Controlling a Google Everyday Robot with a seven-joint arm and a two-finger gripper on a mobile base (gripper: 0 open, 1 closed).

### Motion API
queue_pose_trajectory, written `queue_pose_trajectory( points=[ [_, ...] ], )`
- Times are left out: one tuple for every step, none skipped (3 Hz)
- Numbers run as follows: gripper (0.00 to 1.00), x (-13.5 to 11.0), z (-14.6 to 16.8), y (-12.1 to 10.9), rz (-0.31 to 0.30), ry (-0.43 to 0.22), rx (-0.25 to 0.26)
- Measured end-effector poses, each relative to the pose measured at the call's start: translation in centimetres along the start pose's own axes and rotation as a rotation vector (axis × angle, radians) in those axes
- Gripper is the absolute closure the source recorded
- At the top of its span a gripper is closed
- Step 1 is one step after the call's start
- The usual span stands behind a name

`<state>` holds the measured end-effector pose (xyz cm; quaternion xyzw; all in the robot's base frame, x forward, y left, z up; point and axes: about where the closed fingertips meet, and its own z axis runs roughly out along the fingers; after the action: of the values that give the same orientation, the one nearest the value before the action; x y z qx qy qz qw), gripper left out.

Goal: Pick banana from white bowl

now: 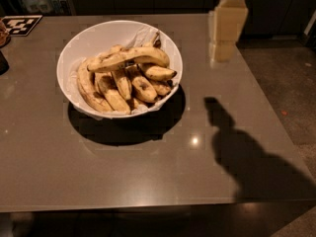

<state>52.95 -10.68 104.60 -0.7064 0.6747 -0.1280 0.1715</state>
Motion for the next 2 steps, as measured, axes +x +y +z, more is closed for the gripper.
queue_pose_trajectory(
  points=[
    [0.09, -3.2, 0.7, -2.2, -0.106, 0.010, 0.004],
    [0.13, -5.7, 2.3, -3.8, -0.183, -0.004, -0.016]
  ],
)
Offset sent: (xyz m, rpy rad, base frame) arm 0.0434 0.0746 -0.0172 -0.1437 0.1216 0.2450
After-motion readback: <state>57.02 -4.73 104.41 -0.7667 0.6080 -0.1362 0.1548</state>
